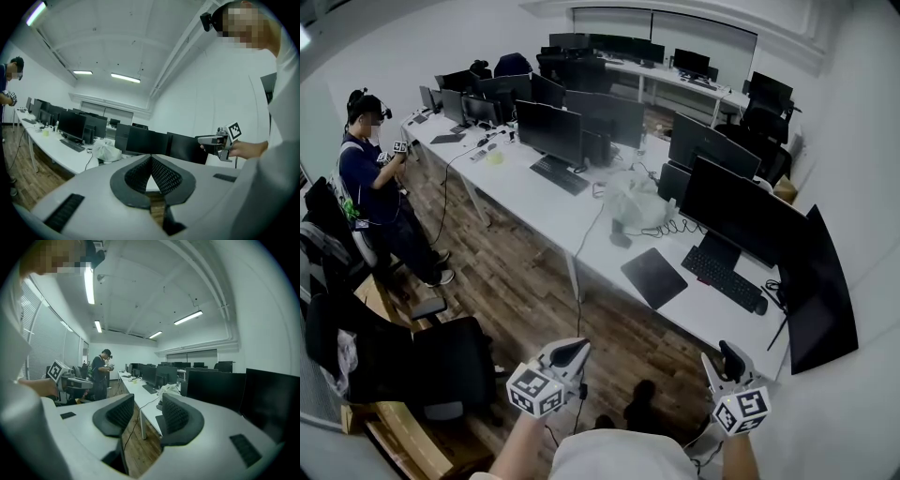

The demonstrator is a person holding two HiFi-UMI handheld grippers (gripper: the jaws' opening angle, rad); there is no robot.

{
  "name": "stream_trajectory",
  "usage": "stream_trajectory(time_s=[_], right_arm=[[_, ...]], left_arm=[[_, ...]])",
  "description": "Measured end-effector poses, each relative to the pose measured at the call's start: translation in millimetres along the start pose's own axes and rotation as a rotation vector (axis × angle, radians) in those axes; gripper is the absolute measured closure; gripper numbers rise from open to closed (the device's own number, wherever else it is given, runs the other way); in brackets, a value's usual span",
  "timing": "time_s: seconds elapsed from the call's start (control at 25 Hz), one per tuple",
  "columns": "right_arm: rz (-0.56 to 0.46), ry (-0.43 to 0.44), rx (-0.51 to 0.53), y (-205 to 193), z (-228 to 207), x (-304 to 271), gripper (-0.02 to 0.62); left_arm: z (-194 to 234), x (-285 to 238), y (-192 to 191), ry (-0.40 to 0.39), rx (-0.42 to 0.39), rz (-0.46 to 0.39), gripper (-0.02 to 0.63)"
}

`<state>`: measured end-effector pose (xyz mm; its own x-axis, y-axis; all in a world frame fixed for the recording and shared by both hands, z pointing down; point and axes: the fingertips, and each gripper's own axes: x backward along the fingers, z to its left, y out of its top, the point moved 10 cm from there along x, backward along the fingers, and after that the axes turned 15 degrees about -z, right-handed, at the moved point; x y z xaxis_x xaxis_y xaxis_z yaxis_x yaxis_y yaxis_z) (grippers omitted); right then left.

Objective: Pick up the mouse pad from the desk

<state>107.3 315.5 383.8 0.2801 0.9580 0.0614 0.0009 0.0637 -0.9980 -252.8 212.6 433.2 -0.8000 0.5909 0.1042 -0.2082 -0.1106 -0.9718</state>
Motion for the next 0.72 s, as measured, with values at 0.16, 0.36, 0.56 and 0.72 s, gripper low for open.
stream_trajectory(time_s=[0.16,0.36,0.56,0.72], right_arm=[[0.007,0.001,-0.011,-8,-13,-9,0.39],[0.017,0.014,-0.025,-17,-37,-31,0.388],[0.041,0.028,-0.032,-26,-66,-61,0.388],[0.059,0.051,-0.04,-32,-91,-90,0.387]], left_arm=[[3,-15,-5,0.0,0.001,0.011,0.591],[11,-45,-8,-0.007,0.002,0.019,0.591],[24,-81,-12,-0.004,-0.001,0.03,0.591],[39,-109,-14,0.015,0.003,0.041,0.591]])
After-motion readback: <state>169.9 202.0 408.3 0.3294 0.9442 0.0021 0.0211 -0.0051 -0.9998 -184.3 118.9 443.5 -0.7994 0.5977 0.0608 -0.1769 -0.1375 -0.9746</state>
